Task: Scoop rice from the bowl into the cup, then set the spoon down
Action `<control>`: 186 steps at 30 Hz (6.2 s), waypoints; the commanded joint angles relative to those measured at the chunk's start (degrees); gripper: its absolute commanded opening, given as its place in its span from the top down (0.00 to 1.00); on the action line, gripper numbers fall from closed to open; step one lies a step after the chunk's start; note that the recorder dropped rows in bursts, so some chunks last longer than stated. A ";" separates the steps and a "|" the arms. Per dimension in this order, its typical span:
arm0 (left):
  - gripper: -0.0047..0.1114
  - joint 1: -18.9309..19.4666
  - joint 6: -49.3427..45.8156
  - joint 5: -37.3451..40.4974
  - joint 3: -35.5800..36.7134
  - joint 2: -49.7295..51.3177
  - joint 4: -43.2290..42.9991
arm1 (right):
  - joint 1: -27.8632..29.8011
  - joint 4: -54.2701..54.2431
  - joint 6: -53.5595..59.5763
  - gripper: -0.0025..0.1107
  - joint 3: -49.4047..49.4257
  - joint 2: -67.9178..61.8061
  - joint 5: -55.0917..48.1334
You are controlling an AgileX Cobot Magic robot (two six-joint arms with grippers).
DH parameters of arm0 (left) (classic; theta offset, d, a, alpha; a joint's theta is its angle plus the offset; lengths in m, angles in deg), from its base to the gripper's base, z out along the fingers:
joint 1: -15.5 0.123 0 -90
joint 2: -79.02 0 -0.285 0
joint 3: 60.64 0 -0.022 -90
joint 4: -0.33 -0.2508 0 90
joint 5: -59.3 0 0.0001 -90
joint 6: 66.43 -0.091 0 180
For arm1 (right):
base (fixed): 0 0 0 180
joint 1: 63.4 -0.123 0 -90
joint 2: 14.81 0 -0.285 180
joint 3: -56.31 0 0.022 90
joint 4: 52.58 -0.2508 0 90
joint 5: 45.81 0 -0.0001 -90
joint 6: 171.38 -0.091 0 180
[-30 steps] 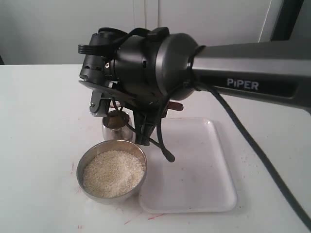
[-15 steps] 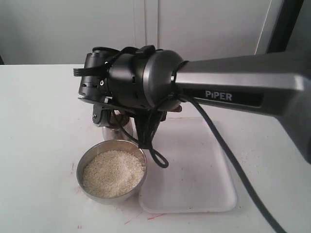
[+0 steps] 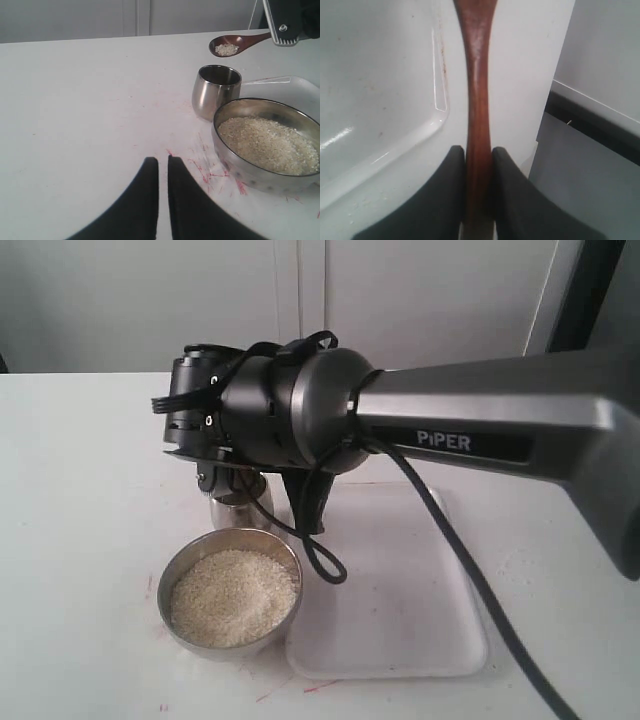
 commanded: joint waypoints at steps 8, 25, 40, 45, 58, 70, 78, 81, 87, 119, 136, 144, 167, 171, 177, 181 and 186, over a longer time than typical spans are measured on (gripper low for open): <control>0.84 -0.06 0.33 -0.16 -0.35 0.04 0.59 | 0.09 3.99 0.75 0.98 -0.19 0.19 -0.26; 0.84 -0.06 0.33 -0.16 -0.35 0.04 0.59 | 0.00 2.87 1.77 0.98 -0.19 0.19 -0.26; 0.84 -0.06 0.33 -0.16 -0.35 0.04 0.59 | -2.03 1.98 2.49 0.98 -0.19 2.39 -0.26; 0.84 -0.06 0.33 -0.16 -0.35 0.04 0.59 | -2.03 3.84 3.26 0.98 -0.19 2.39 -0.26; 0.84 -0.06 0.33 -0.16 -0.35 0.04 0.59 | -2.03 11.00 3.26 0.98 -0.19 2.39 -0.26; 0.84 -0.06 0.33 -0.16 -0.35 0.04 0.59 | -2.03 15.33 3.26 0.98 -0.19 2.39 -0.26; 0.84 -0.06 0.33 -0.16 -0.35 0.04 0.59 | -2.03 13.24 3.26 0.98 -0.19 2.62 -0.26; 0.84 -0.06 0.33 -0.16 -0.35 0.04 0.59 | -2.03 11.30 3.10 0.98 -0.19 3.29 -0.26; 0.84 -0.06 0.33 -0.16 -0.35 0.04 0.59 | -2.03 6.91 3.10 0.98 1.74 3.90 -0.26; 0.84 -0.06 0.33 -0.16 -0.35 0.04 0.59 | -2.32 22.42 -5.77 0.98 11.34 3.90 -0.26; 0.84 -0.06 0.33 -0.16 -0.35 0.04 0.59 | -4.25 26.30 -5.77 0.98 11.34 2.43 -0.26; 0.84 -0.06 0.33 -0.16 -0.35 0.04 0.59 | -4.25 29.03 -7.70 0.98 11.34 1.50 -0.26; 0.84 -0.06 0.33 -0.16 -0.35 0.04 0.59 | -4.46 28.99 -13.48 0.98 14.81 1.50 -0.26; 0.84 -0.06 0.33 -0.16 -0.35 0.04 0.59 | -4.46 28.88 -13.98 0.98 14.81 1.50 -0.26; 0.84 -0.06 0.33 -0.16 -0.35 0.04 0.59 | -4.46 25.16 -17.92 0.98 14.81 2.66 -0.26; 0.84 -0.06 0.33 -0.16 -0.35 0.04 0.59 | -4.46 21.13 -19.34 0.98 14.81 5.37 -0.26; 0.84 -0.06 0.33 -0.16 -0.35 0.04 0.59 | -4.46 13.44 -23.65 0.98 14.81 12.02 -0.26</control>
